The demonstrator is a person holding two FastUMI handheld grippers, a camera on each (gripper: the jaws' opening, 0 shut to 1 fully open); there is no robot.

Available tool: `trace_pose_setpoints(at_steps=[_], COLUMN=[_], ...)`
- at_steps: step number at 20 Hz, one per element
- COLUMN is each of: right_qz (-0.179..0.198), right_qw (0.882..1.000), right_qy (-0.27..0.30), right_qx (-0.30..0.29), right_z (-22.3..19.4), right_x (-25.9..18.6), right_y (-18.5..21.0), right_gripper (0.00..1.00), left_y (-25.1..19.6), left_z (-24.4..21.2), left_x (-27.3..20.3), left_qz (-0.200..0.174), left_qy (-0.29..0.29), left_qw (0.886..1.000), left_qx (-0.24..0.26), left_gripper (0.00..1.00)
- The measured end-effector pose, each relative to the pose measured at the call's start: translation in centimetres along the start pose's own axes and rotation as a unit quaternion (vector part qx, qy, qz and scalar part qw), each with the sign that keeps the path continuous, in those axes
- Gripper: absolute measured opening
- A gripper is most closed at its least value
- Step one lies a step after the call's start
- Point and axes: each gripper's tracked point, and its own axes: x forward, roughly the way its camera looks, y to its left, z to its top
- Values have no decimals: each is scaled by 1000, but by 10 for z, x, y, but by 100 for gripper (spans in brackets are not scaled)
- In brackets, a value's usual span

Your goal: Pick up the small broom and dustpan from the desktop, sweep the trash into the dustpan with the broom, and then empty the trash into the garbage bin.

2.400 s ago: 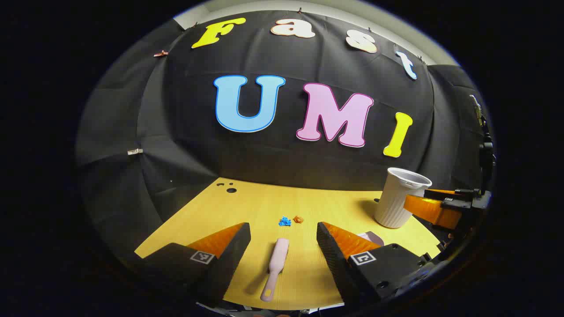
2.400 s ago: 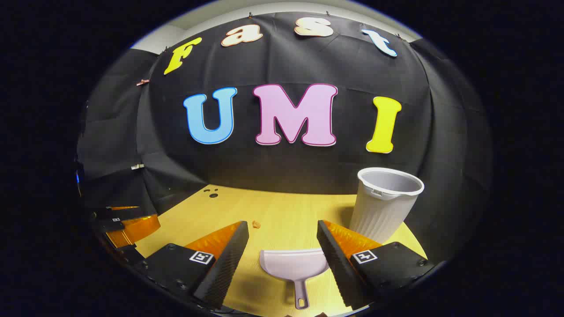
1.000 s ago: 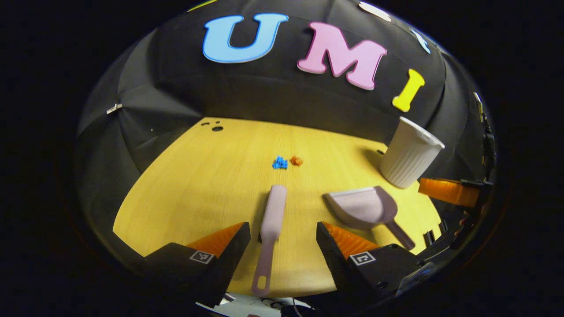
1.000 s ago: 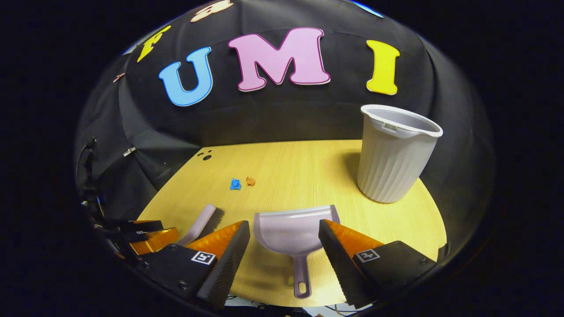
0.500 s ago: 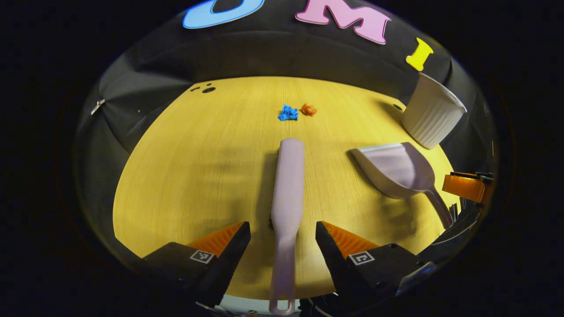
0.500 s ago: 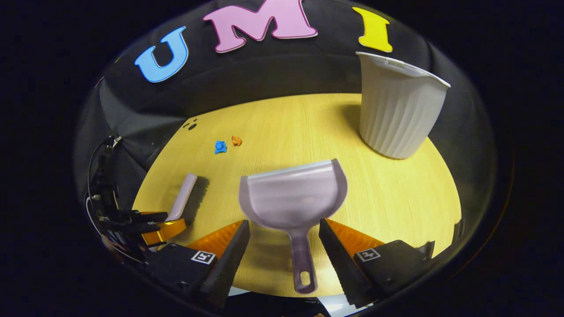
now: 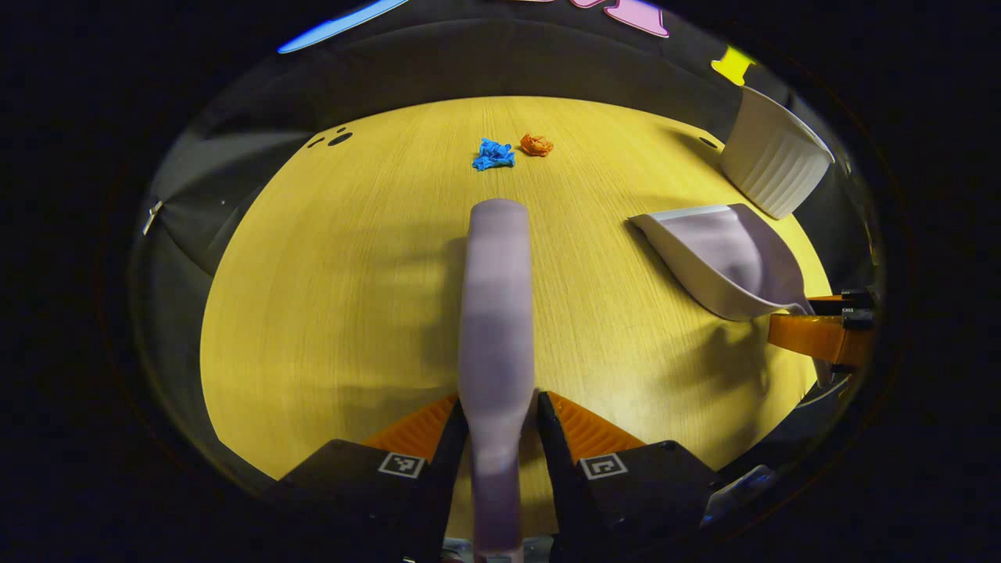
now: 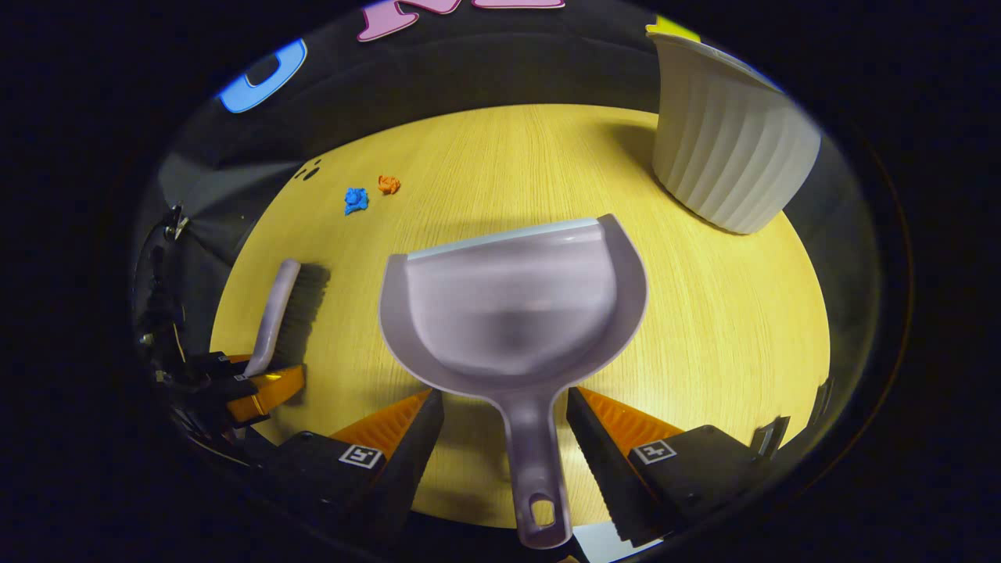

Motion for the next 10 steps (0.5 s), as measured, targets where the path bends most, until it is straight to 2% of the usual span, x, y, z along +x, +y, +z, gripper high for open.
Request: trace_pose_setpoints(at_steps=[1,2,5,6,8,9,10], right_qz=[-1,-2,-2,1,0,-7,-7], right_qw=[1000,1000,1000,1000,999,999,999], right_qy=[3,7,22,29,40,39,42], right_qx=[-4,-7,-11,-10,-11,-11,-7], right_z=[-1,-1,-5,-6,-8,-7,-7], right_x=[3,6,14,15,22,22,27], right_y=[0,1,3,4,2,-3,-4], right_gripper=[99,99,97,96,88,78,74], left_y=[-1,-1,2,1,2,2,1], left_z=[0,0,1,2,1,1,2], left_x=[0,-1,1,1,1,1,1], left_qz=[0,0,8,7,4,4,5], left_qy=[2,-1,-4,-7,-11,-12,-14], left_qw=[1000,1000,1000,1000,1000,1000,1000], left_qx=[0,1,-15,-15,-9,-12,-16], left_gripper=[53,53,35,32,31,30,30])
